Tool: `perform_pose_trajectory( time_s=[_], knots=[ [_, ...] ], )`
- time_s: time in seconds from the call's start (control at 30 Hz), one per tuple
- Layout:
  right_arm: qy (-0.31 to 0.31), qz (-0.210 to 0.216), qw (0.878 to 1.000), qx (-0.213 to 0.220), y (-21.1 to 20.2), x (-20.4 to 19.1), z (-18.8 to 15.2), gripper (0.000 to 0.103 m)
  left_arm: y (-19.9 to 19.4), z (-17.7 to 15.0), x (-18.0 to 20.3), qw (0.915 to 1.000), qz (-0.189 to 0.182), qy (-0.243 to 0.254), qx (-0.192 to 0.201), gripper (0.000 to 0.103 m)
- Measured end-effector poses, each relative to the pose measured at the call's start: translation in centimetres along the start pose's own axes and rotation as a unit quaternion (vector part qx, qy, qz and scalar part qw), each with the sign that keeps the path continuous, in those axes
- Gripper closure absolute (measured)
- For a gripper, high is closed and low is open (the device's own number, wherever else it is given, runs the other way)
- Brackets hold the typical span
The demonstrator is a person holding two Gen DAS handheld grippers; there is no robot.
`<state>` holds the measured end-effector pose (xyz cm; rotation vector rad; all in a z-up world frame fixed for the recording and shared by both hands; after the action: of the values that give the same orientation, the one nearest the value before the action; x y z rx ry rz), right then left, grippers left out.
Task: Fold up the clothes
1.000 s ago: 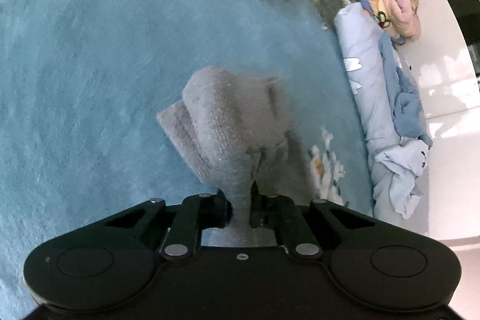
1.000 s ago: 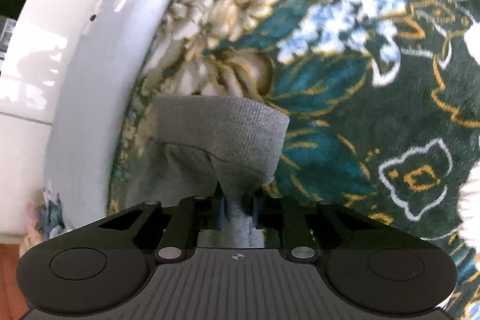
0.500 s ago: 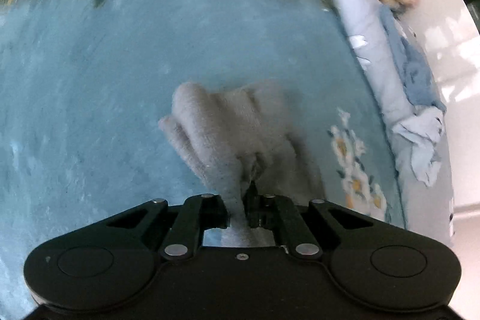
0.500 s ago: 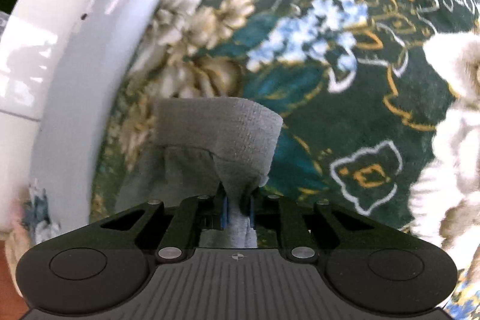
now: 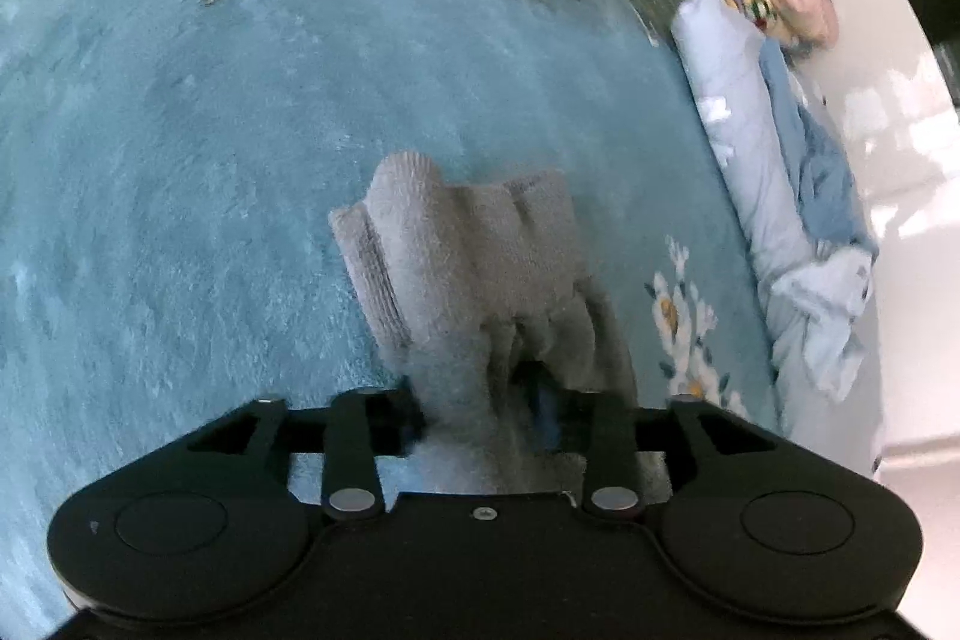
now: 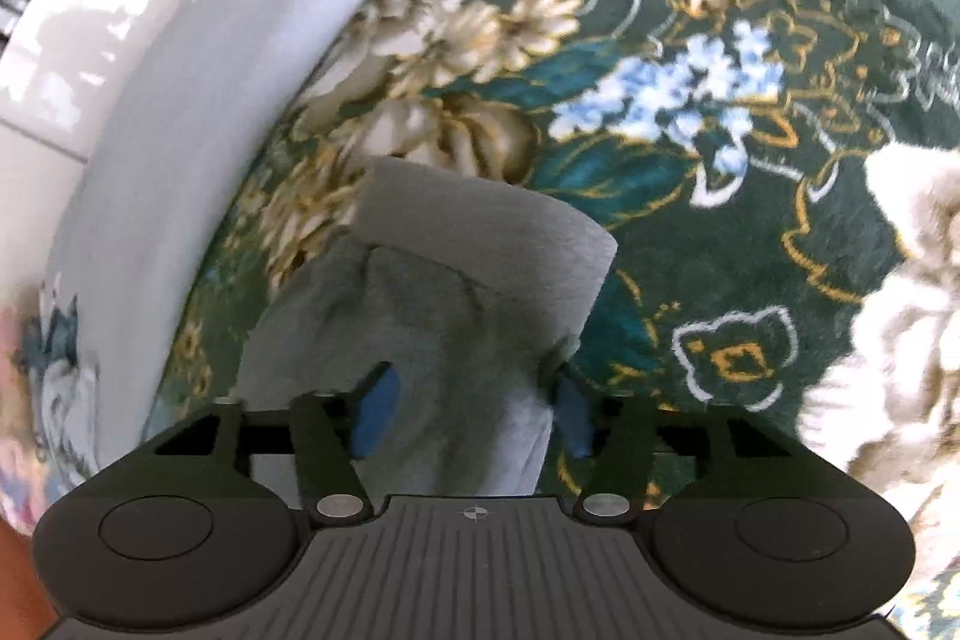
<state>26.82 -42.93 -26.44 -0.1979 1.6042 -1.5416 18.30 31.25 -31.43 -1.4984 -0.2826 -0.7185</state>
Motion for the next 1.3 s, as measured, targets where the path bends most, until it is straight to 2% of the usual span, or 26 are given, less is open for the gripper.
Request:
perform_pose_trajectory(
  time_s=[0.03,0.07,0.17,0.27,0.3,0.37,0.43,0.5,0.53,0.6,0.67,0.77,0.97,1.07,1.1,1.17,1.27,1.3],
  knots=[
    [-0.012,-0.004,1.000,0.006,-0.7,-0.4,-0.3,0.033,0.0,0.1,-0.1,1.0000,-0.003,-0.008,0.000,0.062],
    [-0.024,-0.007,1.000,0.007,-1.2,-0.7,-0.6,0.027,0.1,0.1,-0.1,0.9999,-0.004,-0.014,0.000,0.062],
    [-0.060,-0.002,0.998,0.004,-2.8,-1.7,-1.6,0.026,0.1,0.1,0.3,0.9998,-0.001,-0.017,0.006,0.065],
    [-0.080,-0.003,0.997,-0.002,-3.6,-2.2,-2.3,0.026,-0.7,-0.2,1.3,0.9997,0.014,-0.003,0.019,0.086],
    [-0.082,-0.001,0.997,-0.003,-3.7,-2.3,-2.5,0.026,-1.0,-0.3,1.9,0.9994,0.024,0.009,0.025,0.089],
    [-0.079,0.010,0.997,-0.010,-3.7,-2.4,-2.7,0.026,-2.0,-0.9,4.2,0.9956,0.044,0.072,0.042,0.094],
    [-0.080,0.019,0.997,-0.014,-3.6,-2.6,-2.9,0.026,-3.2,-2.0,7.3,0.9840,0.055,0.158,0.061,0.095],
    [-0.085,0.026,0.996,-0.011,-3.7,-2.7,-3.0,0.026,-4.6,-4.0,10.9,0.9613,0.057,0.257,0.081,0.095],
    [-0.088,0.031,0.996,-0.014,-3.7,-2.8,-3.1,0.026,-5.2,-5.3,12.7,0.9468,0.052,0.305,0.089,0.095],
    [-0.092,0.038,0.995,-0.018,-3.6,-2.8,-3.1,0.026,-6.0,-8.1,15.8,0.9153,0.041,0.388,0.099,0.095],
    [-0.093,0.044,0.994,-0.020,-3.7,-2.7,-3.1,0.026,-6.5,-11.3,18.4,0.8798,0.028,0.462,0.107,0.095],
    [-0.089,0.055,0.994,-0.022,-3.9,-2.2,-2.8,0.026,-5.9,-16.5,21.3,0.8368,0.001,0.540,0.093,0.095],
    [-0.097,0.070,0.992,-0.027,-4.0,-1.4,-2.3,0.026,-1.8,-27.3,23.8,0.7509,-0.008,0.659,0.050,0.095],
    [-0.104,0.073,0.991,-0.032,-3.8,-1.2,-2.1,0.026,0.1,-32.9,22.9,0.6922,-0.006,0.721,0.029,0.095],
    [-0.105,0.074,0.991,-0.034,-3.7,-1.1,-2.1,0.026,0.6,-34.2,22.3,0.6781,-0.004,0.735,0.019,0.095],
    [-0.108,0.078,0.990,-0.039,-3.5,-0.9,-2.0,0.026,1.5,-36.2,21.1,0.6599,0.007,0.751,0.001,0.095],
    [-0.109,0.079,0.990,-0.047,-3.0,-0.6,-2.2,0.026,3.3,-37.6,19.5,0.6460,0.031,0.762,-0.030,0.095],
    [-0.108,0.080,0.990,-0.052,-2.8,-0.6,-2.3,0.026,3.6,-37.8,19.0,0.6445,0.036,0.763,-0.037,0.095]
  ],
)
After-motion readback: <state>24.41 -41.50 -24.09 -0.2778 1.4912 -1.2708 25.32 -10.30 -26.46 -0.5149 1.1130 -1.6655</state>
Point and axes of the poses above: each gripper's, at about its wrist camera, not at the fingertips, and y roughly the way its jaws point, x to its right, z to its top, the point moved 2 cm from there along y, roughly the way its jaws point, and after that the axes turned 7 degrees about -x, right-handed, at the moved point
